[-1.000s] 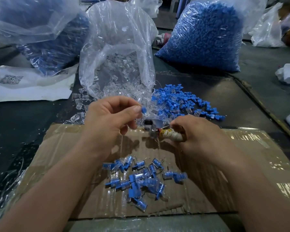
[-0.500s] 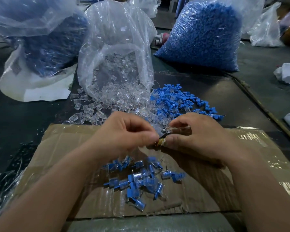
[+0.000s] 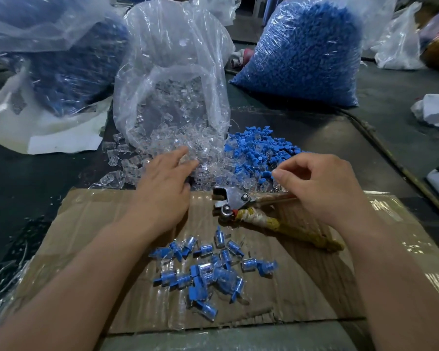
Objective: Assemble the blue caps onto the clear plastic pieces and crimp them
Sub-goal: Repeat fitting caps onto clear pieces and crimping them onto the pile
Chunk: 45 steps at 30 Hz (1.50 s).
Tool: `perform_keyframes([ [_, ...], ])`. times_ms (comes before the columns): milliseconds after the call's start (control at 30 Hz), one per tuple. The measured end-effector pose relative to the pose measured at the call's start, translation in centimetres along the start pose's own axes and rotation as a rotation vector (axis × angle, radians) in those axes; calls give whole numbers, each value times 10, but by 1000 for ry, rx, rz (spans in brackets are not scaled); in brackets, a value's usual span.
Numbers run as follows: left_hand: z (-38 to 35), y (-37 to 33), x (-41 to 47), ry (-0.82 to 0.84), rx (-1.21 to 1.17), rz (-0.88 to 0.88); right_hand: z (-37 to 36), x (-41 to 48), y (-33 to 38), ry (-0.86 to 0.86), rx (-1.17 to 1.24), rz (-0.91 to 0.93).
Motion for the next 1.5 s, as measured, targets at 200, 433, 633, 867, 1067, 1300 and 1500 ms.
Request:
perform_keyframes([
  [200,6,-1,-2,-168,-9,-15,3,-1,0,-44,-5,-32],
  [433,6,0,-2,-359,-141,39,2,0,-3,-46,-3,-54],
  [633,8,-3,-4,-387,-175,75,2,3,-9,-79,-22,-89],
  [867,12,-10,-7,-407,-219,43,-10,11,-21,-71,-63,-126],
  [1067,16,-15,-12,-386,-260,28,-25,19,-23,14,-202,-131],
  [1300,20,-23,-18,-382,-362,3,-29,23,-22,88,-318,-168],
  [1500,17,-29,-20,-243,-528,51,-29,21,-22,69,-297,-151],
])
Point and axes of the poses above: each hand's wrist, its own x-axis towards the middle knuckle, its own z-axis out of the back of the hand, y = z × x, the point moved 1 cm from there along x, towards the middle knuckle
